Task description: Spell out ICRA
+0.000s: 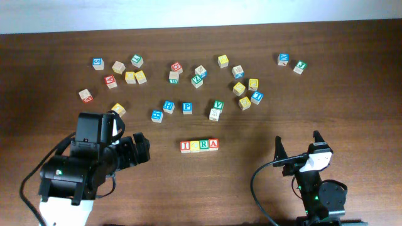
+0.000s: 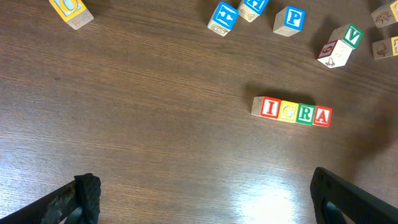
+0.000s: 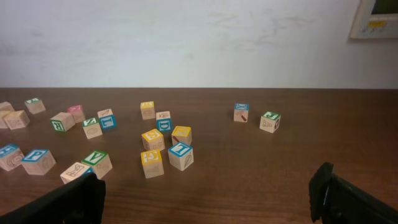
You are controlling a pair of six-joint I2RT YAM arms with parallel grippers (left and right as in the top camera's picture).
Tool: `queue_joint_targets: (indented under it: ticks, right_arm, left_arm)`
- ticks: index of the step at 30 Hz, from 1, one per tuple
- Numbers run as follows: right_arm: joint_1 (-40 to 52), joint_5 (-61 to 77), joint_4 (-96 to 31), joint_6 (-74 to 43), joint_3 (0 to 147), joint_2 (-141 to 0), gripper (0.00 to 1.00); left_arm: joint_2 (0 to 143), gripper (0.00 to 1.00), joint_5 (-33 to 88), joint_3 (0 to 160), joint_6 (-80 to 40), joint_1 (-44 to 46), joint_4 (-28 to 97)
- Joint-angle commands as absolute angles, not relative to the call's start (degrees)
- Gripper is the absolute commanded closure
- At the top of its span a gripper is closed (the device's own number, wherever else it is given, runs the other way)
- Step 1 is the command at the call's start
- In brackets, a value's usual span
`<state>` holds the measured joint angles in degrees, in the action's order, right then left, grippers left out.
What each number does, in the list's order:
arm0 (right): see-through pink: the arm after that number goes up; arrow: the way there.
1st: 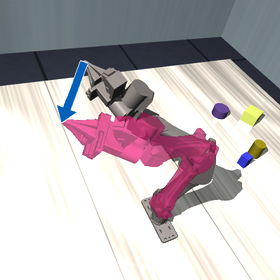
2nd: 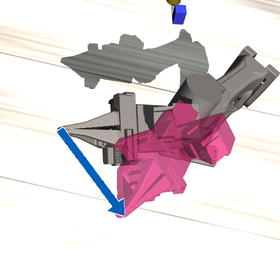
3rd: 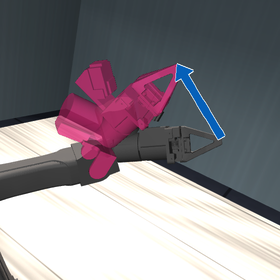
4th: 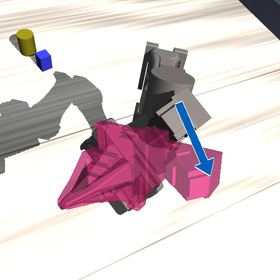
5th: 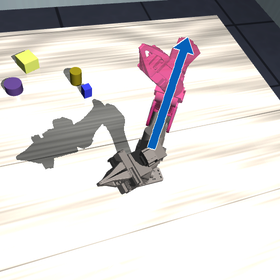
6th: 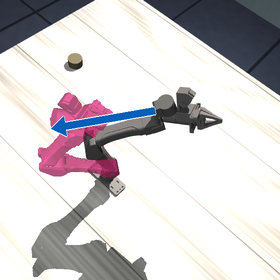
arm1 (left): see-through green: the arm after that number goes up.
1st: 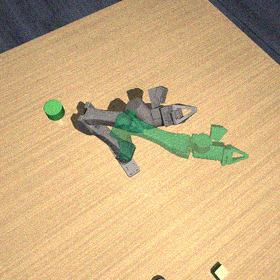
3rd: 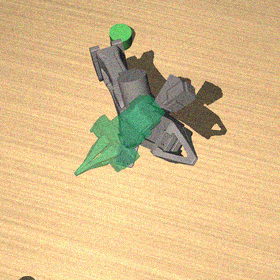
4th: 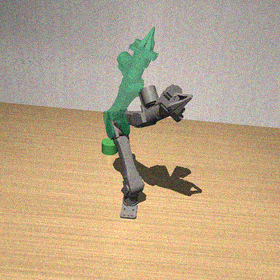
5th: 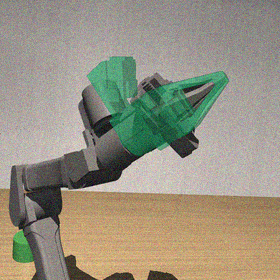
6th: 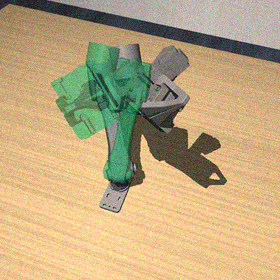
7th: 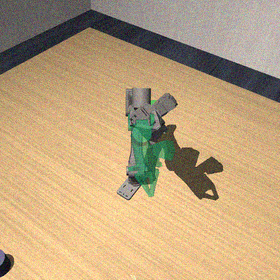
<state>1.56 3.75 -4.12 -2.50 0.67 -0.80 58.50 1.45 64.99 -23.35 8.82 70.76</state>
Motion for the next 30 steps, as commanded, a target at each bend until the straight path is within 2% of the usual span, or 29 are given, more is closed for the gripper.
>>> queue_joint_targets:
  ticks: [1, 30]
  right_arm:
    - [1.10, 4.25, -4.56, 0.36, 0.32, -0.19, 0.02]
    - [1.10, 4.03, -4.32, -1.08, 0.32, -0.19, 0.02]
  left_arm:
    - [58.37, 0.01, 1.04, 65.49, -22.63, 8.56, 70.83]
    - [58.37, 0.01, 1.04, 65.49, -22.63, 8.56, 70.83]
